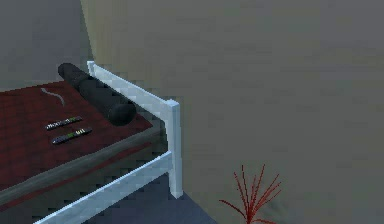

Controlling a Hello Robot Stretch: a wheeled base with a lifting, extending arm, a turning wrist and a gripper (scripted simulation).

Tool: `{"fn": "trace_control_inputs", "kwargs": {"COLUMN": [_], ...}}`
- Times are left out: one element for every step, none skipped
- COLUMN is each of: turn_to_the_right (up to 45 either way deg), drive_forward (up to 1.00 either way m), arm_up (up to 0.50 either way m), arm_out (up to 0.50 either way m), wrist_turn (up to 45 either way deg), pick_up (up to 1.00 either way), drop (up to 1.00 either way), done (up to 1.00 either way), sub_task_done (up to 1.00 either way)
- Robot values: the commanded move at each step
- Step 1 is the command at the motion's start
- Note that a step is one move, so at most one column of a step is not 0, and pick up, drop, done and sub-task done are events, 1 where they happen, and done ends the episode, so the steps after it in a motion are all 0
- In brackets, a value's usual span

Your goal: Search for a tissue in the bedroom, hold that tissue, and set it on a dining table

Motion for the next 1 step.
{"fn": "trace_control_inputs", "kwargs": {"turn_to_the_right": [0.0], "drive_forward": [0.00], "arm_up": [0.50], "arm_out": [0.00], "wrist_turn": [0.0], "pick_up": [0.00], "drop": [0.00], "done": [0.00], "sub_task_done": [0.00]}}
